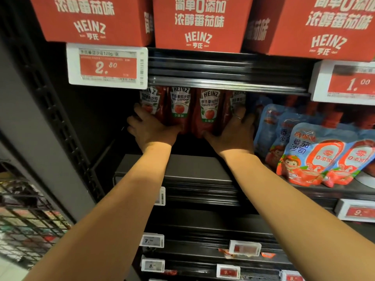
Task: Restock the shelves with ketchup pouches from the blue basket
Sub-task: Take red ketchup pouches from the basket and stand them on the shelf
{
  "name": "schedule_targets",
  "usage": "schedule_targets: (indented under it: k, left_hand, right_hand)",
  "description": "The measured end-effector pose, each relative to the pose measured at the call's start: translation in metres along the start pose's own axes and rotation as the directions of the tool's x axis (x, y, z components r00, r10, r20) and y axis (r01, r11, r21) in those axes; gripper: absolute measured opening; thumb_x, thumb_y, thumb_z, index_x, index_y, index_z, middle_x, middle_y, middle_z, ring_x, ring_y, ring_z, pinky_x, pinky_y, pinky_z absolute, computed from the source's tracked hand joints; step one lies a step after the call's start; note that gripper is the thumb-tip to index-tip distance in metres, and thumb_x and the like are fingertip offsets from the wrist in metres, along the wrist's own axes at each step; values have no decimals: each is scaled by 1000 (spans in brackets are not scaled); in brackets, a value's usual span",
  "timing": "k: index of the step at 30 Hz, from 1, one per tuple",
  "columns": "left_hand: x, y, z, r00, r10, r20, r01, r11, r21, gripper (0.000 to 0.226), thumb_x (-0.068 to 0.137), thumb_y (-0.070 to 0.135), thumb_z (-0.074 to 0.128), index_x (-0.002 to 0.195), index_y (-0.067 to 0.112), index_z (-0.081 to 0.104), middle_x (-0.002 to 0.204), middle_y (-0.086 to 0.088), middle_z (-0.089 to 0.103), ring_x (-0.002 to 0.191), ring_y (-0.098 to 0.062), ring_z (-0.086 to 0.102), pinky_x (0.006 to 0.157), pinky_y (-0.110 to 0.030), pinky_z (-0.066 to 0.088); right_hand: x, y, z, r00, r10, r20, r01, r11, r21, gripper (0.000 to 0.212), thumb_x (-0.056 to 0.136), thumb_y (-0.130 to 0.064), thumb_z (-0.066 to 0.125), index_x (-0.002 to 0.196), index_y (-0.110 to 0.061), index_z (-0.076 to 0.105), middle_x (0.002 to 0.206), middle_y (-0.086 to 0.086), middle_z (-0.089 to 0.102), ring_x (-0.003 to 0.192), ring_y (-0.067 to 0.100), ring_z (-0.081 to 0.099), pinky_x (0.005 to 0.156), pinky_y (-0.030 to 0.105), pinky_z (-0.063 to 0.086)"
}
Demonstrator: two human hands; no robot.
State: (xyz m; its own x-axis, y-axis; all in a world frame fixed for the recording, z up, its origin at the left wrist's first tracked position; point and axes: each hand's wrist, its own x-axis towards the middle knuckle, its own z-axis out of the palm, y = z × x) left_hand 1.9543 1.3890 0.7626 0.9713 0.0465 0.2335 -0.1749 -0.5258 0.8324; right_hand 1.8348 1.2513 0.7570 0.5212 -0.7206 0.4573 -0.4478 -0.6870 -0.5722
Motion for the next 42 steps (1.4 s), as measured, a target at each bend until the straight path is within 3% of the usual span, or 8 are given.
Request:
schedule_targets:
  k: [13, 19, 22, 25, 32, 35, 38, 42]
  left_hand:
    - [-1, -1, -3, 997, 2, 76, 0, 999, -32, 134, 57, 47, 93, 156, 17, 8, 155, -23, 23, 142, -44, 28, 114, -51, 32]
    - [-11, -4, -22, 992, 7, 126, 8, 993, -118, 102, 76, 42, 80, 151, 5, 22, 149, -24, 36, 137, -42, 39, 110, -45, 36]
    - [-21, -11, -37, 980, 88, 176, -82, 996, -39, 73, 85, 34, 72, 143, 6, 39, 141, -18, 49, 130, -38, 47, 106, -37, 39]
    - [-34, -22, -56, 956, 114, 268, -78, 987, -142, 26, 86, 26, 71, 107, 13, 63, 96, -2, 65, 102, -33, 63, 83, -31, 48]
    - [-77, -36, -97, 918, 252, 305, -186, 955, -229, 12, 91, 18, 64, 91, 28, 69, 69, 16, 67, 62, 2, 58, 59, -13, 42]
    - [-118, -38, -112, 904, 349, 247, -258, 906, -336, 18, 90, 4, 63, 91, 21, 69, 84, 2, 68, 70, -6, 57, 65, -14, 46]
    - [-168, -47, -123, 871, 448, 199, -363, 862, -354, 23, 88, 2, 66, 90, 25, 67, 86, 12, 68, 73, 0, 61, 70, -10, 47]
    - [-238, -94, -112, 883, 372, 288, -291, 913, -287, 26, 89, 6, 65, 89, 32, 67, 84, 20, 69, 76, 0, 63, 70, -10, 47]
  right_hand:
    - [-6, -2, -6, 999, 37, 35, -37, 999, -13, 120, 67, -51, 86, 156, -10, 16, 152, 24, 27, 139, 42, 35, 111, 44, 37]
    - [-24, -2, -26, 989, 56, 138, -39, 992, -123, 102, 82, -40, 76, 159, -13, 14, 156, 22, 28, 141, 40, 36, 114, 37, 34]
    - [-41, -3, -38, 983, 39, 178, -5, 982, -188, 73, 88, -36, 68, 147, -8, 38, 134, 23, 52, 121, 41, 52, 95, 38, 45]
    - [-59, -4, -52, 972, 52, 230, -7, 981, -193, 29, 91, -37, 64, 85, -10, 54, 78, 7, 55, 83, 33, 54, 66, 31, 36]
    - [-97, 14, -92, 966, -191, 173, 167, 975, 148, 22, 86, -23, 68, 107, -17, 67, 99, -2, 67, 89, 14, 58, 87, 30, 50]
    - [-122, 35, -114, 954, -266, 136, 227, 942, 247, 17, 85, -16, 68, 102, -17, 67, 92, -2, 67, 86, 15, 61, 85, 31, 51]
    - [-153, 69, -136, 925, -358, 123, 300, 891, 340, 18, 85, -14, 65, 103, -17, 68, 91, -5, 65, 89, 13, 62, 85, 23, 49]
    - [-207, 138, -140, 906, -316, 283, 181, 891, 417, 17, 86, -18, 65, 103, -21, 65, 94, -12, 60, 90, -2, 57, 77, 8, 43]
